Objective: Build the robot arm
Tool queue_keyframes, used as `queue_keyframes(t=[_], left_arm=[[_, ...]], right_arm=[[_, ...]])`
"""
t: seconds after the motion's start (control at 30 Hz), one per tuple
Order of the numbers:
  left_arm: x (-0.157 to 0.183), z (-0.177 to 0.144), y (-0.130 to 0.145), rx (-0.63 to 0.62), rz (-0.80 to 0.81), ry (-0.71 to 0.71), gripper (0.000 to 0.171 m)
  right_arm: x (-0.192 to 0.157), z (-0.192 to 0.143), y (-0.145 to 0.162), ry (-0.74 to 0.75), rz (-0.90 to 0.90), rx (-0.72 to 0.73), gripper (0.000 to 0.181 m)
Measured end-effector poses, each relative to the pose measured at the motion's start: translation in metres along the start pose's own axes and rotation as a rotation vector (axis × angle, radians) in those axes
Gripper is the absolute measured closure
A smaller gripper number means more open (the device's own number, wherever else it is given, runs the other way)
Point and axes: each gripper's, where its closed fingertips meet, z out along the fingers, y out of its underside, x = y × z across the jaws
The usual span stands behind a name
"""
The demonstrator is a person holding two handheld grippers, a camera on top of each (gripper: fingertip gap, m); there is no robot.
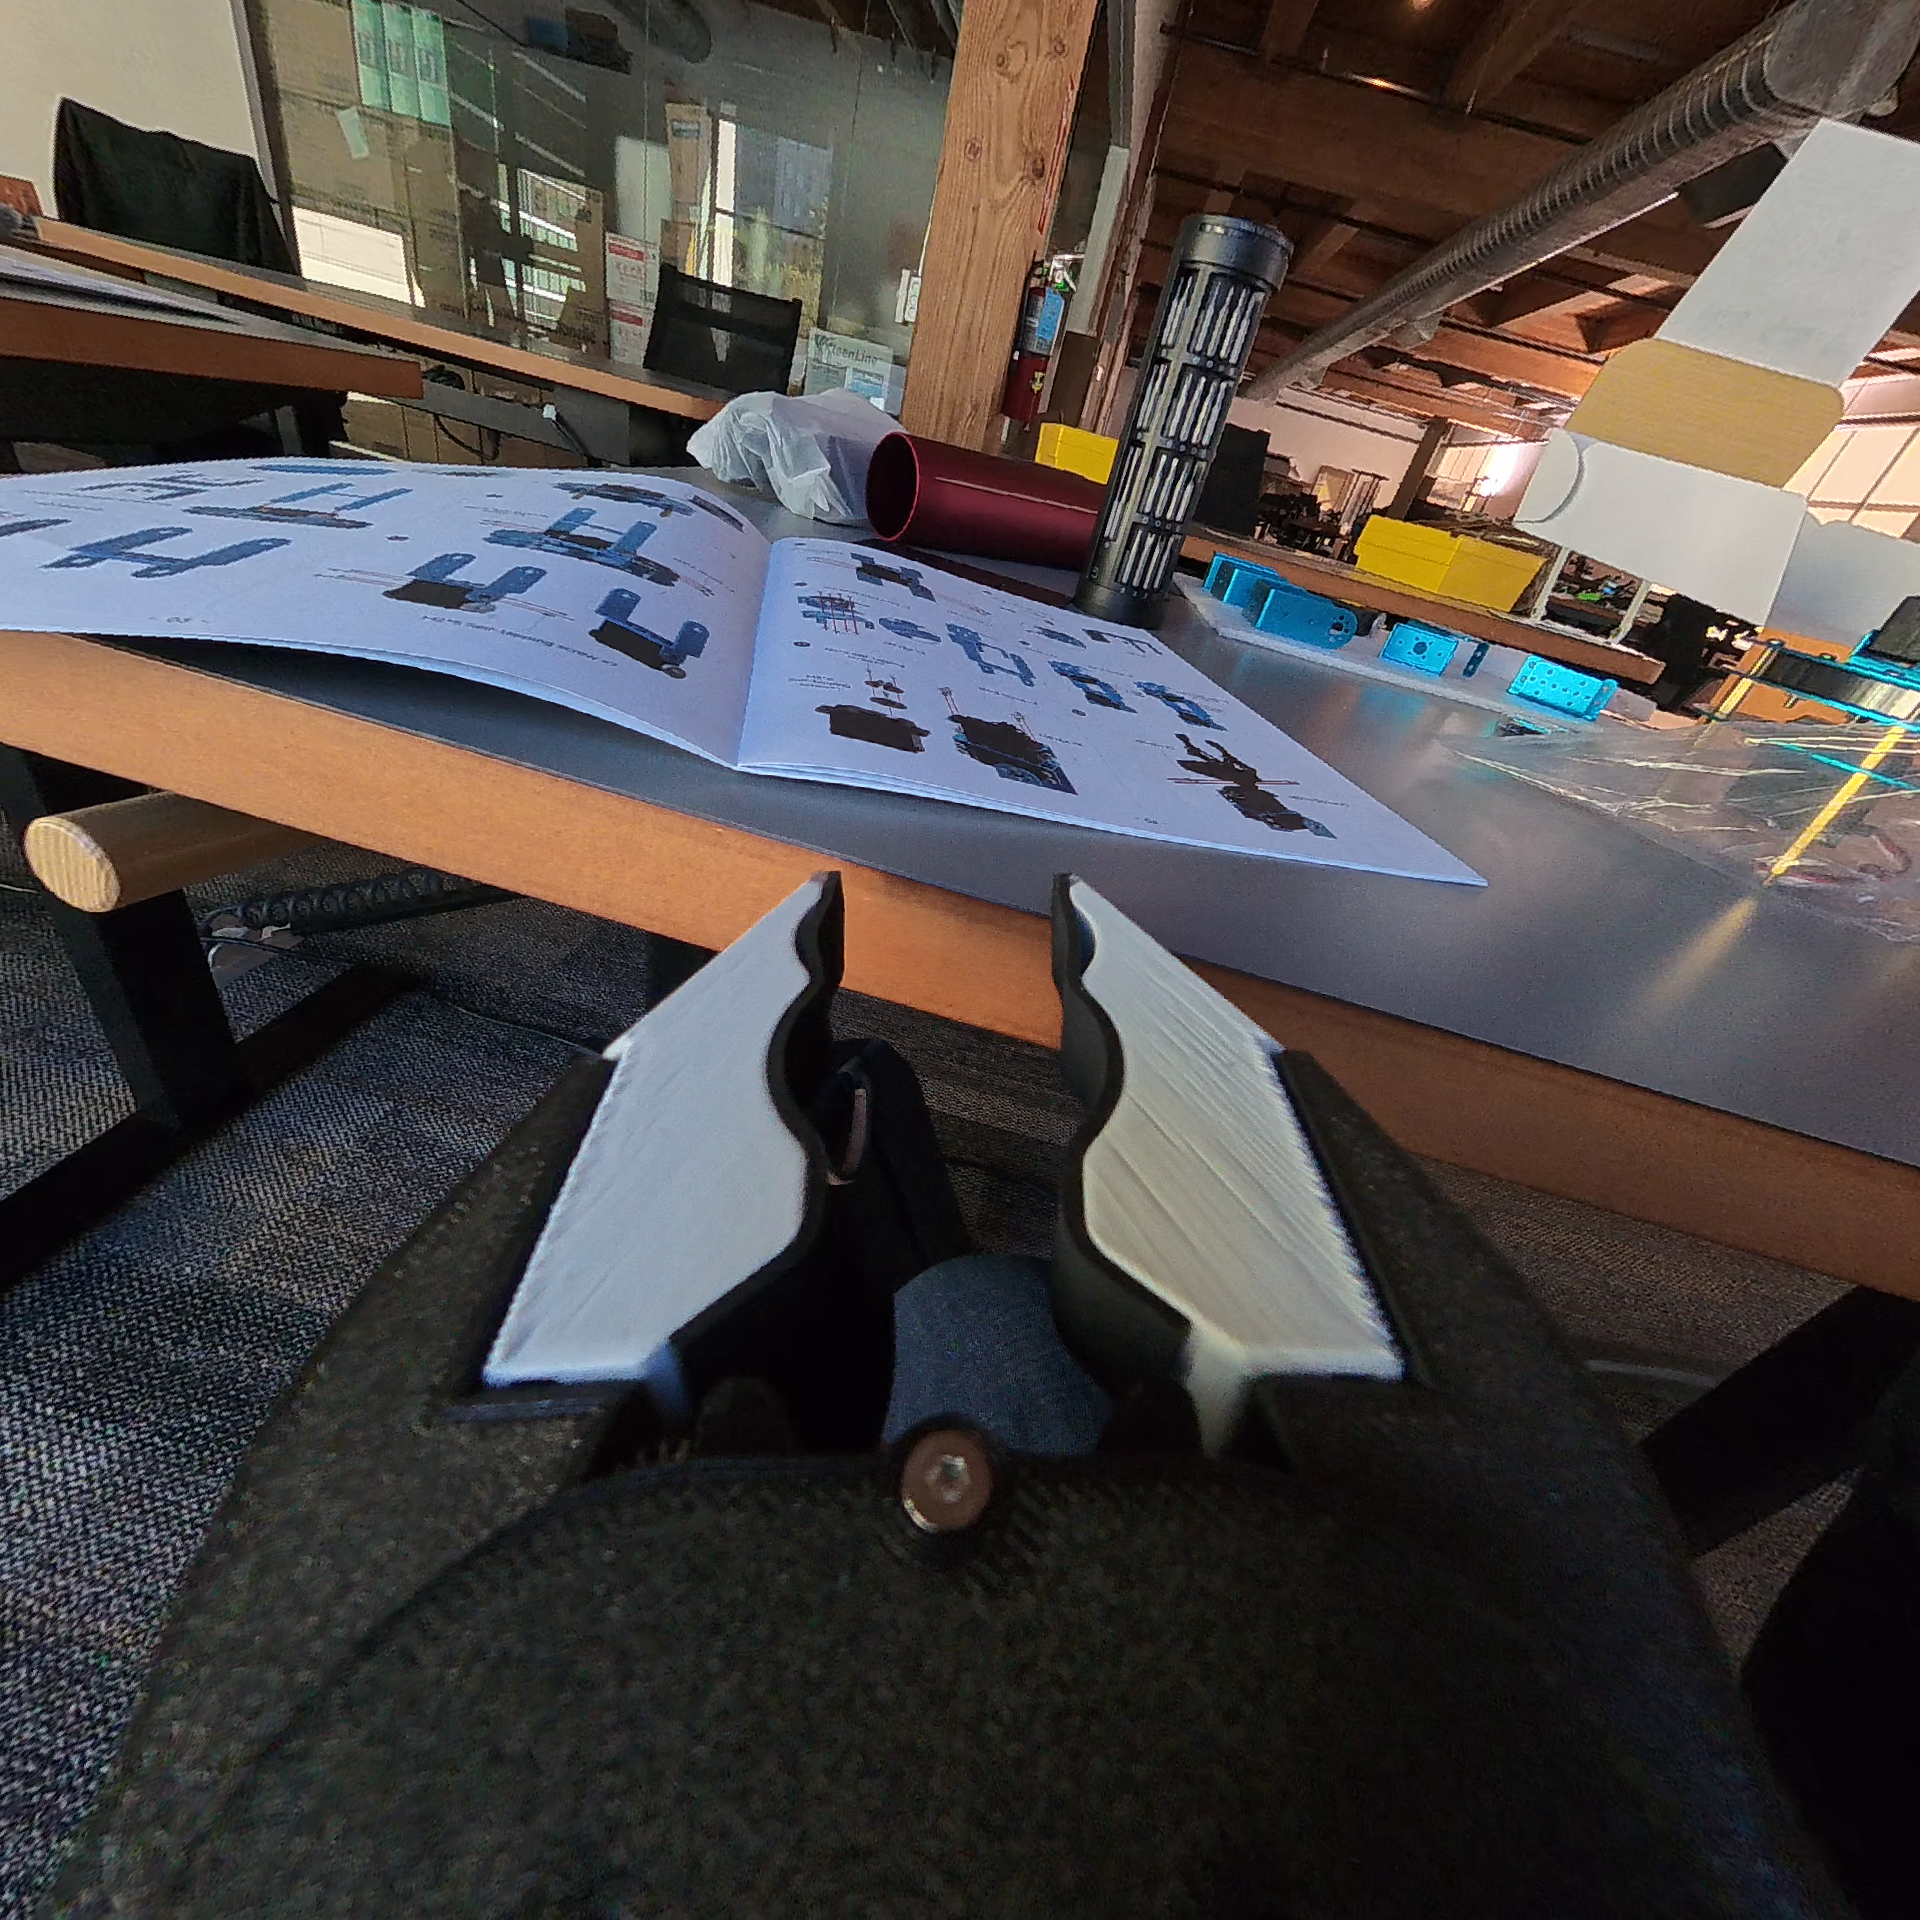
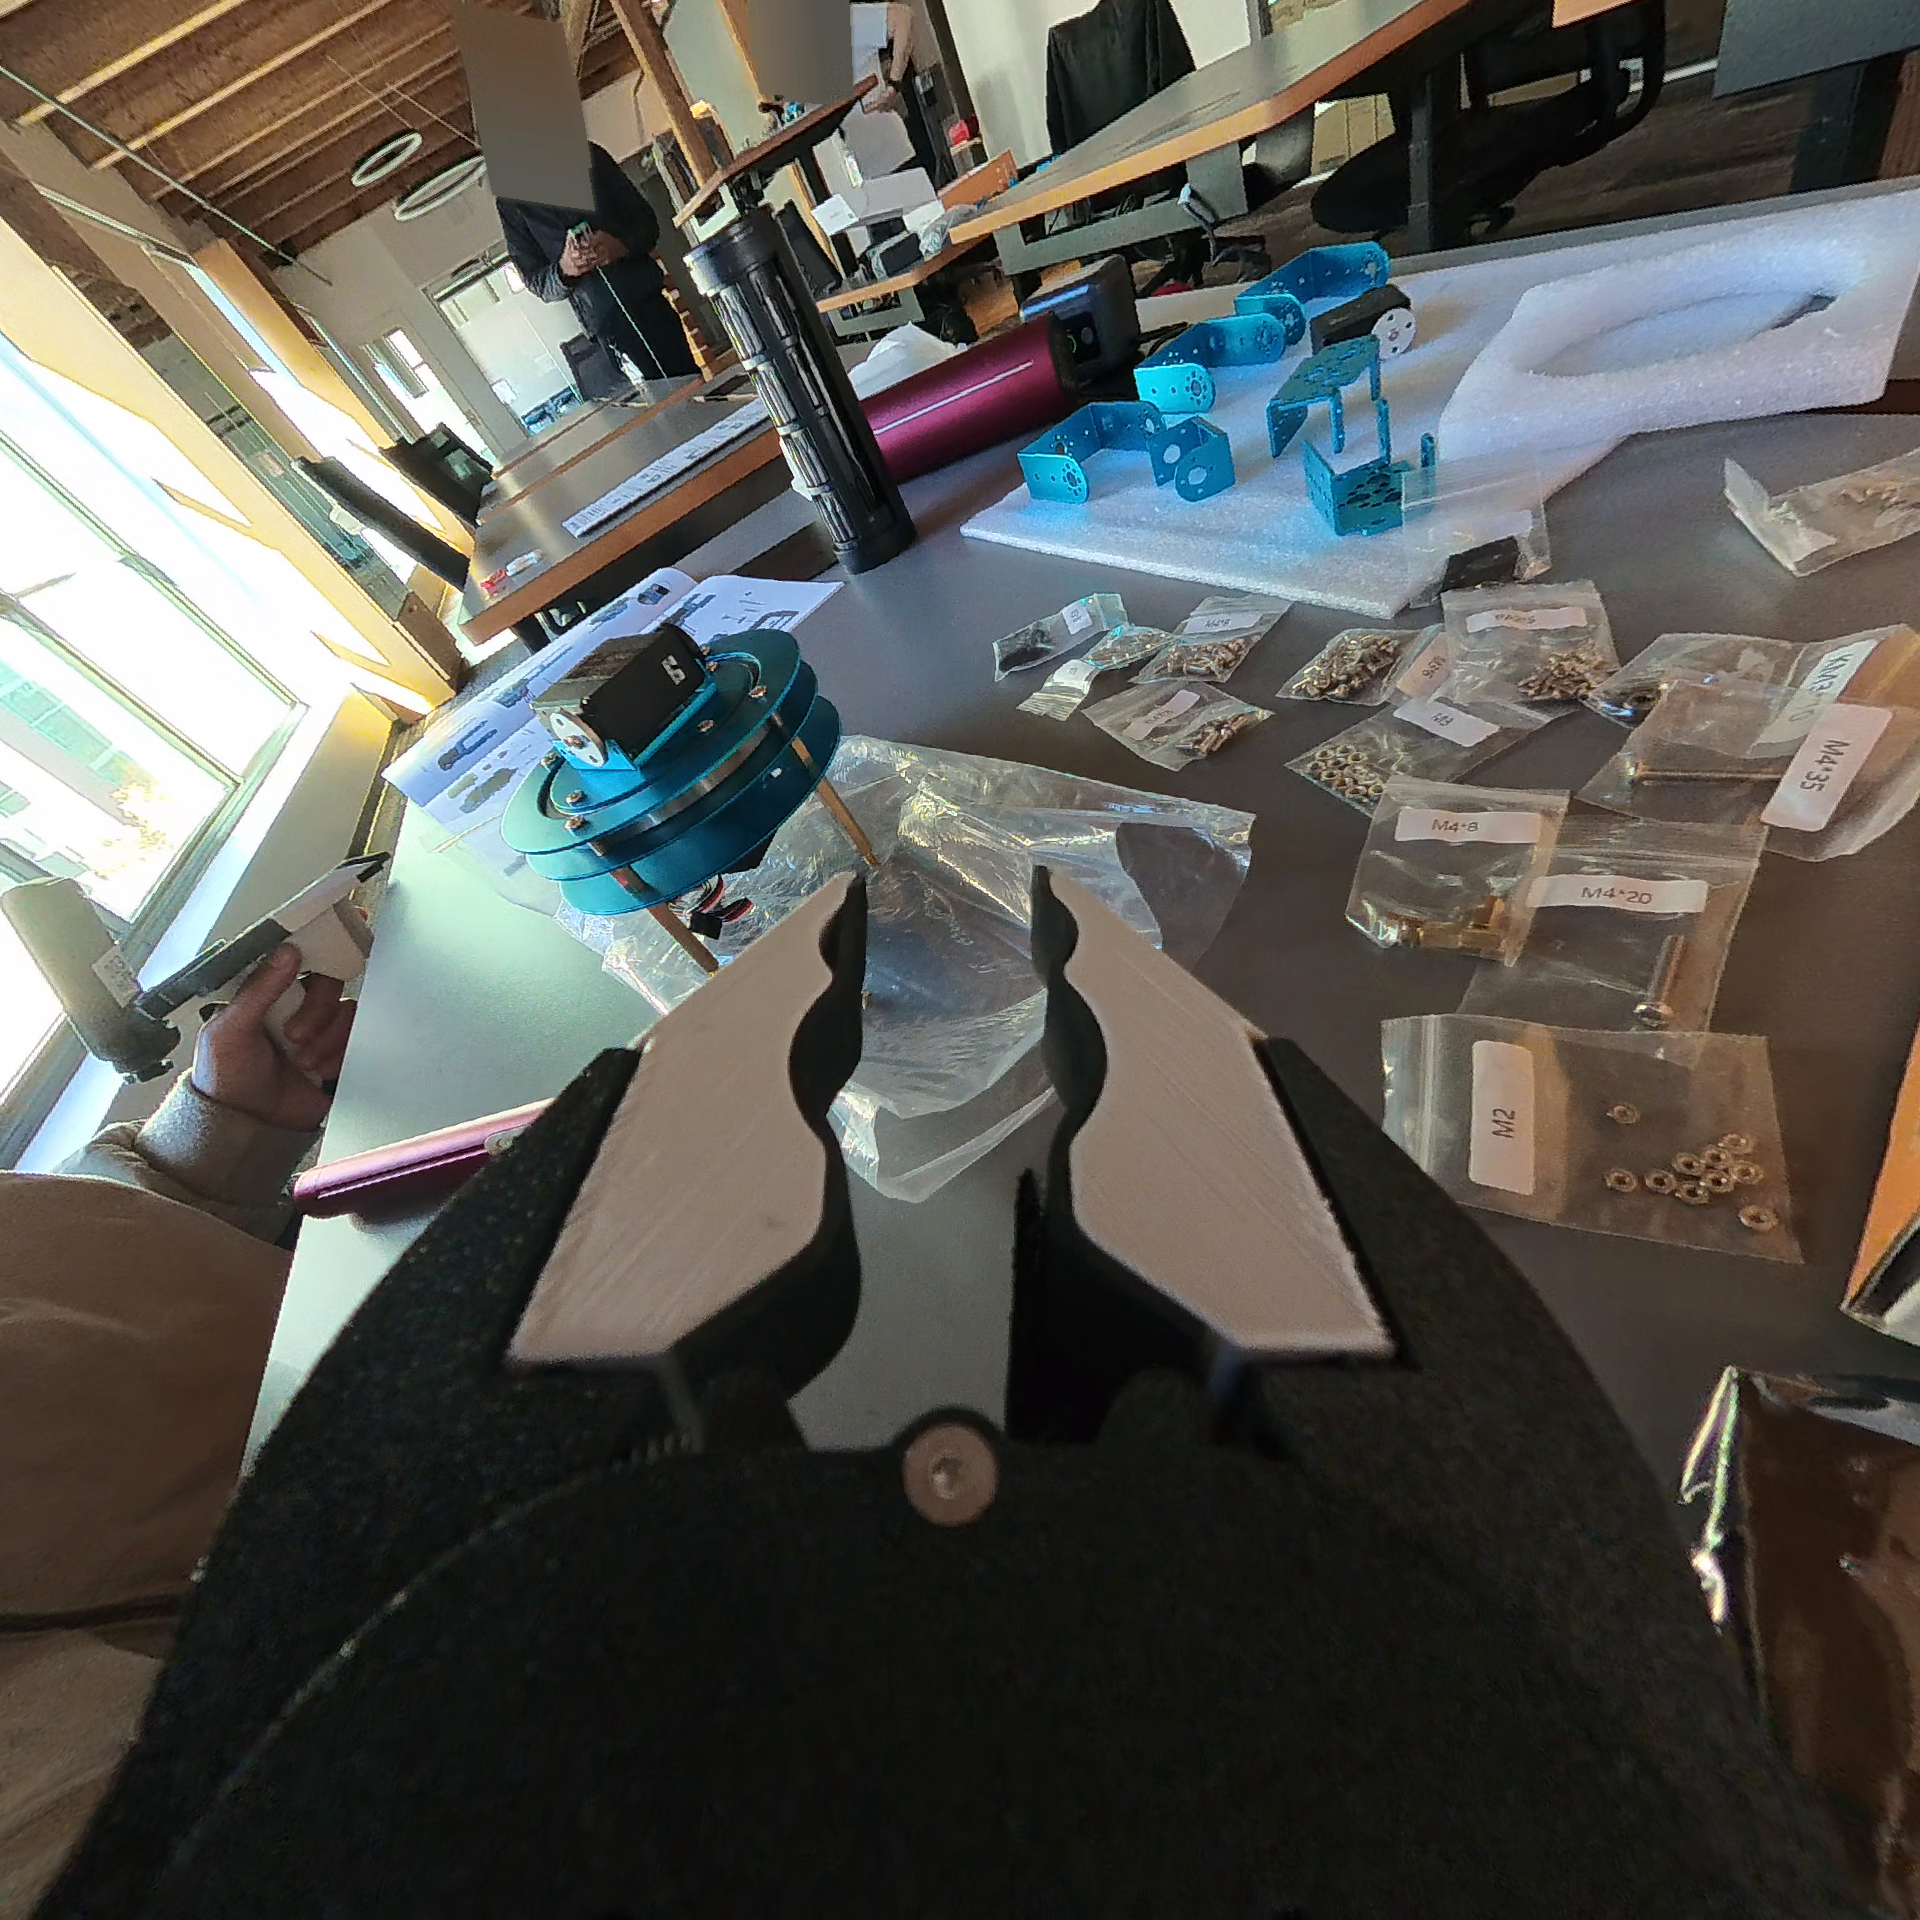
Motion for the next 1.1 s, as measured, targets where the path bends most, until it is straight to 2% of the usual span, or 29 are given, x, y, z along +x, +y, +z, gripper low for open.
queue_keyframes(t=[0.6,0.7,0.8,0.9,1.0,1.1], left_arm=[[0.002,0.001,0.002,-0.006,-0.006,0.002,0.133],[0.002,0.003,0.002,-0.010,-0.027,-0.003,0.133],[0.003,0.005,0.005,-0.018,-0.026,-0.009,0.133],[0.005,0.005,0.004,-0.019,0.014,-0.014,0.134],[0.007,0.004,0.001,-0.010,0.037,-0.013,0.134],[0.010,0.003,0.002,-0.013,0.046,0.003,0.133]], right_arm=[[-0.004,0.002,0.005,0.010,-0.041,-0.033,0.152],[0.000,0.002,0.005,0.065,-0.045,-0.039,0.150],[-0.012,0.015,0.003,0.206,-0.093,-0.220,0.129],[-0.068,0.046,-0.026,0.198,-0.058,-0.280,0.130],[-0.108,0.086,-0.021,0.215,-0.092,-0.474,0.118],[-0.108,0.113,-0.011,0.326,-0.164,-0.625,0.108]])
